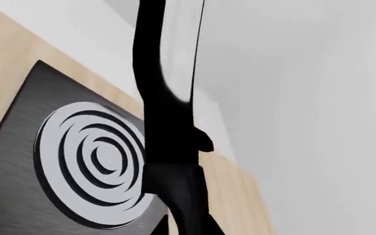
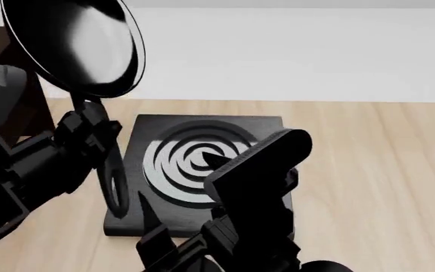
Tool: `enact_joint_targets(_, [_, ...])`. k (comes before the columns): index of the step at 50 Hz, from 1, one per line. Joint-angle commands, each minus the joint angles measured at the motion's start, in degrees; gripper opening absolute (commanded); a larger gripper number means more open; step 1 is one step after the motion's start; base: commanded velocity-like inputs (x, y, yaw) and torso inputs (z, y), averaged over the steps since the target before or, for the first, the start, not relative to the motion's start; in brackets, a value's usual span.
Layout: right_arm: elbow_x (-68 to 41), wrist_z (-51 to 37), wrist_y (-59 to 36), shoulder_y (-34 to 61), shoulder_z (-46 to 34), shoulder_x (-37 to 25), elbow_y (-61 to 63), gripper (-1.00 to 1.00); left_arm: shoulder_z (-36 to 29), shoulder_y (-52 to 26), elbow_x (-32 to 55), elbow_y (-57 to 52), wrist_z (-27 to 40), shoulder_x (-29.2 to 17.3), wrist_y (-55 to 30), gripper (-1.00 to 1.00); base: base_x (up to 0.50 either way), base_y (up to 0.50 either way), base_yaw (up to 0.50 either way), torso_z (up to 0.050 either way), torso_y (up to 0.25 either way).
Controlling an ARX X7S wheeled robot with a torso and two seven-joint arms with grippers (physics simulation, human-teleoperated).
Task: Put the frying pan on the cabinet shelf.
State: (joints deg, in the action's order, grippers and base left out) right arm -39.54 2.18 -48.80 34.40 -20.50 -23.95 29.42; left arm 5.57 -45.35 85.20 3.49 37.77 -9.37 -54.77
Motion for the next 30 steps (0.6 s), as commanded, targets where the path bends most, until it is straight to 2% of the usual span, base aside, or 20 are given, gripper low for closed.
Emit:
enact_joint_targets(1, [-1.2, -1.9, 1.0, -2.6, 2.5, -0.2, 2.2, 1.00, 2.7, -4.5, 1.5, 4.3, -1.6, -1.3, 4.9, -1.00, 0.00, 0.00, 0.00, 0.000, 0.000])
enact_joint_targets(17, [-1.7, -2.3, 2.1, -4.3, 2.7, 0.0, 2.3, 1.00, 8.1, -8.5, 1.8, 13.5, -4.7, -2.2, 12.0, -1.00, 0.00, 0.00, 0.00, 0.001, 0.002])
enact_joint_targets(19, [-2.0, -2.3, 1.8, -4.4, 2.6, -0.1, 2.4, 1.00, 9.9, -8.9, 4.1, 15.8, -4.2, -1.7, 12.3, -1.00, 0.00, 0.00, 0.00, 0.000, 0.005])
enact_joint_targets(22, [-1.9, -2.3, 1.9, -4.5, 2.5, -0.2, 2.3, 1.00, 9.3, -9.3, 1.7, 18.2, -7.1, -2.7, 13.9, -1.00, 0.00, 0.00, 0.00, 0.000, 0.000])
enact_joint_targets(30, [-2.2, -2.7, 1.7, -4.6, 2.3, -0.1, 2.5, 1.00, 11.2, -11.8, 1.9, 24.7, -11.3, -3.8, 16.5, -1.00, 0.00, 0.00, 0.00, 0.001, 0.003])
